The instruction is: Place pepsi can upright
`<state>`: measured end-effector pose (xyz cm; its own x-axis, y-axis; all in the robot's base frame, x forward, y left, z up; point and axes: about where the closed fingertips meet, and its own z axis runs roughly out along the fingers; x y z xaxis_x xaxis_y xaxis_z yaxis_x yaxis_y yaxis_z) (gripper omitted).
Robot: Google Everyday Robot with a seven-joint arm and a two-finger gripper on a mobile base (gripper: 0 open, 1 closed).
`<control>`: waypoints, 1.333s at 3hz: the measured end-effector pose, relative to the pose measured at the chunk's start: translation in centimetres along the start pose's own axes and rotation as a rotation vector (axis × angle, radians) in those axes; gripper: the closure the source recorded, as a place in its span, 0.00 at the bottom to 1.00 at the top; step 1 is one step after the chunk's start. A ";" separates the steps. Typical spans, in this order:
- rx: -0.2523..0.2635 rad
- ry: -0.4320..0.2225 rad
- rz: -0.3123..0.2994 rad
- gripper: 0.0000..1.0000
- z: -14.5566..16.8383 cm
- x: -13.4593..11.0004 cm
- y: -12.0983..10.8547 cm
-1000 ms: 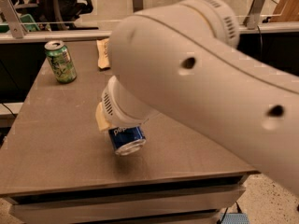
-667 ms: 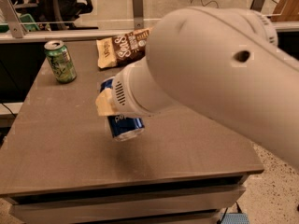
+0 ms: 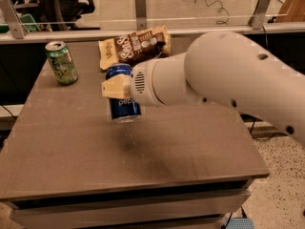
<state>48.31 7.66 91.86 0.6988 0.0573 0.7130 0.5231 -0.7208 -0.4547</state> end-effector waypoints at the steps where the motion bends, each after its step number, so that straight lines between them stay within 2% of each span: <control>1: -0.001 -0.001 -0.002 1.00 0.0 0.0 0.0; 2: 0.025 0.027 -0.032 1.00 -0.2 0.4 0.0; 3: 0.158 0.118 -0.025 1.00 -0.9 3.2 -1.0; 4: 0.351 0.181 -0.120 1.00 -1.0 6.6 -1.8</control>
Offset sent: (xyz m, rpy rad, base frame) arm 0.0041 -0.0178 0.0193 0.1247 -0.2564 0.1417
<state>51.52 8.68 97.92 0.5417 -0.0182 0.8404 0.7524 -0.4352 -0.4944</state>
